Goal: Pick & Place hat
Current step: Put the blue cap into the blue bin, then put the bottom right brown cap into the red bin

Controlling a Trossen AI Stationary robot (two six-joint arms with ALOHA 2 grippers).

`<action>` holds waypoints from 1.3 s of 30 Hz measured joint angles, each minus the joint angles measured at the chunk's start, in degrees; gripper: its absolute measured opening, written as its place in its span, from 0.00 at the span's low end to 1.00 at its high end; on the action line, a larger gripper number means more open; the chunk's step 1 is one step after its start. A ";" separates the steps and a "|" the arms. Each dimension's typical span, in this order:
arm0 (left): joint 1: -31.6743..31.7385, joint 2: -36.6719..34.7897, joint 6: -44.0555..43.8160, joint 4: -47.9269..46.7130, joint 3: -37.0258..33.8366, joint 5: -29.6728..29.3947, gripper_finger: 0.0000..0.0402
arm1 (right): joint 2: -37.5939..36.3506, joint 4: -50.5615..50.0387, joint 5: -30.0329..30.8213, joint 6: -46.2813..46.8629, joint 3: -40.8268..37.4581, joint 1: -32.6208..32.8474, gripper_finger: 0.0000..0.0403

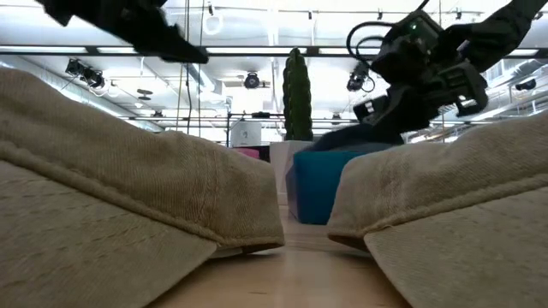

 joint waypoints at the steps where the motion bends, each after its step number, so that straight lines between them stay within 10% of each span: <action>1: 0.01 -0.50 -0.25 1.07 -0.24 -0.01 0.39 | 1.11 0.73 -0.46 -0.01 0.01 -0.01 0.00; 20: -0.19 -14.27 -2.40 1.45 -11.53 0.00 0.39 | 8.67 3.92 -0.85 6.27 0.11 -1.66 0.14; 39: -0.03 -24.96 -2.68 7.96 -24.57 0.22 0.39 | -9.16 -3.95 1.14 16.34 -0.13 1.32 0.64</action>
